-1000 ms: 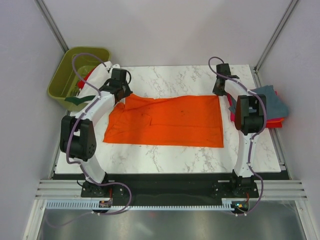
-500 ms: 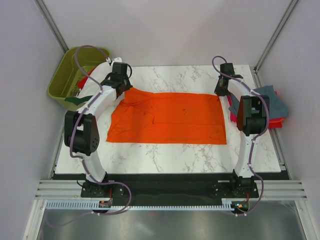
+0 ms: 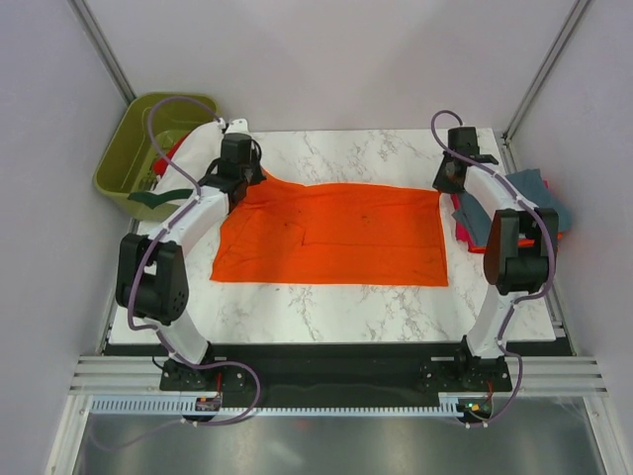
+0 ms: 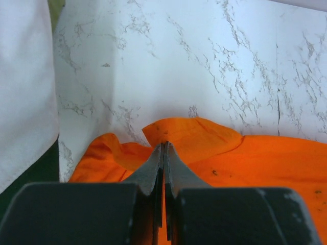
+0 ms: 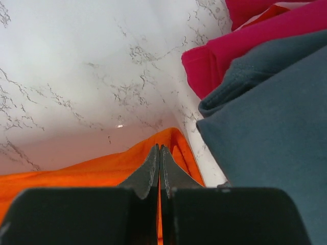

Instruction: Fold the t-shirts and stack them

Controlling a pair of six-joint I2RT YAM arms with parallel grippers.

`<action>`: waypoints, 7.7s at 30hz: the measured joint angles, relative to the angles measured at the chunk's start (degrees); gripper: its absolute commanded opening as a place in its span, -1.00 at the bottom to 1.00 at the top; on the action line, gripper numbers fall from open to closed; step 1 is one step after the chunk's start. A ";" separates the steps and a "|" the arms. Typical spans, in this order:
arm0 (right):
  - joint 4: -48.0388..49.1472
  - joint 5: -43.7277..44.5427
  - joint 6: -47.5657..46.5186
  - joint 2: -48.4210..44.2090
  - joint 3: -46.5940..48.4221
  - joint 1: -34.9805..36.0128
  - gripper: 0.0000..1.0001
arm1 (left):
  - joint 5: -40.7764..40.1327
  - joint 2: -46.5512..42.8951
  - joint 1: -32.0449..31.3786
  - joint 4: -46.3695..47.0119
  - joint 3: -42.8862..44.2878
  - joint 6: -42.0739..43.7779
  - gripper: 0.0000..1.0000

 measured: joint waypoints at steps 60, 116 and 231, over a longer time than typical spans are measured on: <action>12.85 3.23 9.49 -24.30 -38.69 -0.24 0.18 | -15.78 -29.79 -10.67 3.52 -36.52 3.34 -0.95; 30.73 -34.69 13.33 18.43 1.22 37.11 -0.12 | -6.84 -1.64 -1.57 -12.33 -14.47 -19.85 -0.01; 18.93 -18.36 11.85 -17.77 -21.22 21.81 -0.12 | 19.91 49.11 -9.07 -21.53 55.91 -12.46 -0.67</action>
